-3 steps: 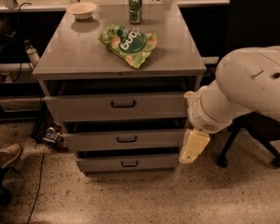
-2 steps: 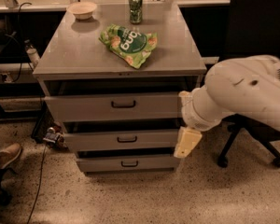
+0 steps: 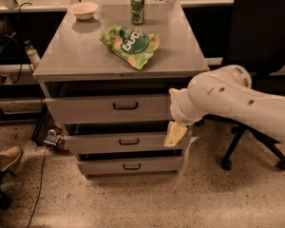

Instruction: Open top drawer

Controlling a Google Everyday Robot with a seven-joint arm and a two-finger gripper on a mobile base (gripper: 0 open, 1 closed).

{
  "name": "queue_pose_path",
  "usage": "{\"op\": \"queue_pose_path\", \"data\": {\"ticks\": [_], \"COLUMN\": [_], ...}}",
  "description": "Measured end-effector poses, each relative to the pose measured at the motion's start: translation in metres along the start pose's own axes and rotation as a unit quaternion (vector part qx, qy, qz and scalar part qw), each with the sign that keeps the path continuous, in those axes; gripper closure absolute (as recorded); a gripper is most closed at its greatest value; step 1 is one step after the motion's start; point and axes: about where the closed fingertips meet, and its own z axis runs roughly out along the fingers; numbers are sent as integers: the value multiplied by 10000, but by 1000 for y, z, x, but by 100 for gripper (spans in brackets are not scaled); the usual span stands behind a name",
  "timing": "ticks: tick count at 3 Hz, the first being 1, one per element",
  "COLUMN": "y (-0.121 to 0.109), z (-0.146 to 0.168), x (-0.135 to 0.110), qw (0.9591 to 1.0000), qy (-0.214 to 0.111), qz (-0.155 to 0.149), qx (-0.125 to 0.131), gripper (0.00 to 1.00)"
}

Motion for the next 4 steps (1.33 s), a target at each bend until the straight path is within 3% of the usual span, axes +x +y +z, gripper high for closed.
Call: {"op": "queue_pose_path", "data": {"ticks": [1,3,4], "y": [-13,-33,-47], "z": [24,83,105], "x": [-9,-15,-10], "qw": [9999,9996,9995], "qy": [-53,-5,-29], "qz": [-93,-247,-170], "qx": [69,-165,-276], "gripper": [0,0,0]}}
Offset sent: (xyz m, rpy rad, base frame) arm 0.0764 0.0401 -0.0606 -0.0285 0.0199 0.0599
